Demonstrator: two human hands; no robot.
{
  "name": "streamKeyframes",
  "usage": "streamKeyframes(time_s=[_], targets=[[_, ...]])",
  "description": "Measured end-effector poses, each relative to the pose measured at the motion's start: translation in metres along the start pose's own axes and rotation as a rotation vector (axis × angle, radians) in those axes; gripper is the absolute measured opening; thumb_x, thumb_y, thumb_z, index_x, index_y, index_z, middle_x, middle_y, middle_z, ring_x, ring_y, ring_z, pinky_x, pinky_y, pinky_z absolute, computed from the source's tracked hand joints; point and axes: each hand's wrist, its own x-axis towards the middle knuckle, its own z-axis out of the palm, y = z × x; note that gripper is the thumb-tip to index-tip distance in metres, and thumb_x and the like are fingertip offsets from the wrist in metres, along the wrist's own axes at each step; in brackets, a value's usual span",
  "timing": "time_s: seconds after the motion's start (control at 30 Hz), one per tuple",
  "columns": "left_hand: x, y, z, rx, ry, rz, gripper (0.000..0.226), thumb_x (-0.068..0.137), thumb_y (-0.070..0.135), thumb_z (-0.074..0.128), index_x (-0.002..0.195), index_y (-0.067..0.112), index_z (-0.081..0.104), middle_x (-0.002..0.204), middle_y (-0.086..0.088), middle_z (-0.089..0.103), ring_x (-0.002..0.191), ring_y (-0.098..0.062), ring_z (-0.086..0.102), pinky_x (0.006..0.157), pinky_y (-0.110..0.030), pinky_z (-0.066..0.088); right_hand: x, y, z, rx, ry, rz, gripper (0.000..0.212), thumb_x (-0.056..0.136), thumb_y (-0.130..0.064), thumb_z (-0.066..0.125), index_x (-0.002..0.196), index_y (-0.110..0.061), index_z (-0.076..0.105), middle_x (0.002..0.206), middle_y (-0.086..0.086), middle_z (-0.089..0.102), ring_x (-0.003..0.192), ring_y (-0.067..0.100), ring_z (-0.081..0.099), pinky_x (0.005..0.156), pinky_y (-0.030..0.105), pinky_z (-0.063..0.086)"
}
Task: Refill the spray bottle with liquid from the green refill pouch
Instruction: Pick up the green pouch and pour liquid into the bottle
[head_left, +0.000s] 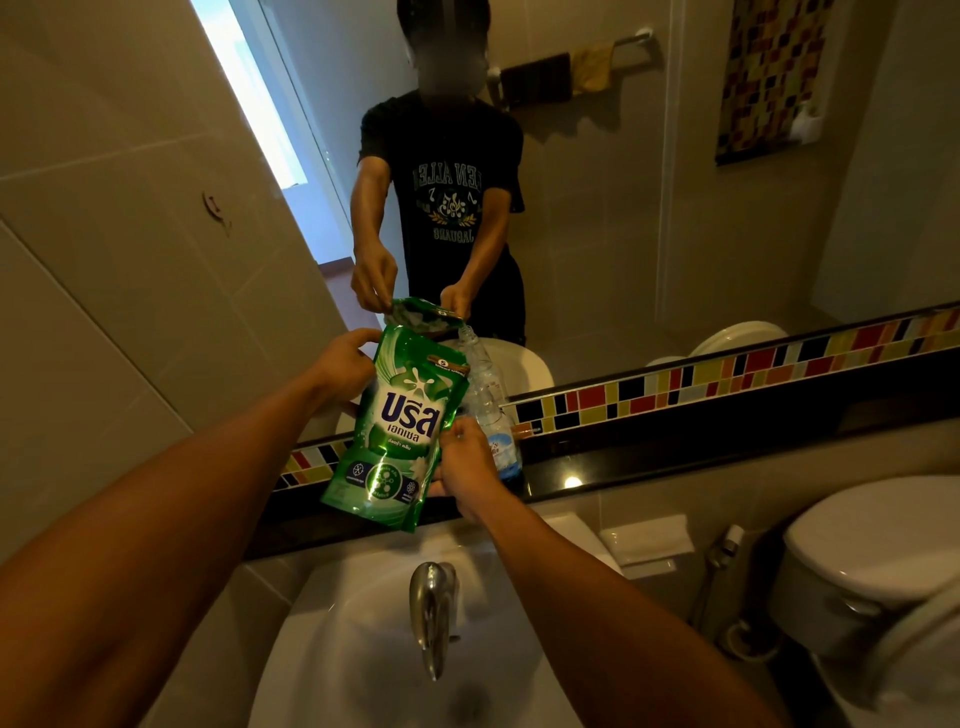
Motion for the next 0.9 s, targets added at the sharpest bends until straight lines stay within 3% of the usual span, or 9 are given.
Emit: streamKeyframes(time_s=[0.53,0.9], targets=[[0.002,0.001,-0.012,0.042,-0.006,-0.001,0.069,0.091,-0.013,0.043,0.149,0.024,0.037,0.108,-0.022,0.062,0.082,-0.031,0.065,0.056,-0.044,0.057,-0.004,-0.005,0.008,0.019,-0.01,0.0,0.013,0.106,-0.032,0.046,0.112,-0.021,0.051,0.118,0.016,0.071,0.102,0.037,0.075,0.077,0.061,0.065],[0.006,0.002,-0.015,0.056,0.007,0.014,0.059,0.097,-0.002,0.046,0.149,0.024,0.038,0.117,-0.026,0.06,0.089,-0.036,0.065,0.057,-0.046,0.057,-0.005,-0.008,0.012,0.04,-0.02,-0.003,0.016,0.107,-0.031,0.046,0.117,-0.019,0.051,0.119,0.016,0.071,0.102,0.037,0.075,0.074,0.058,0.066]])
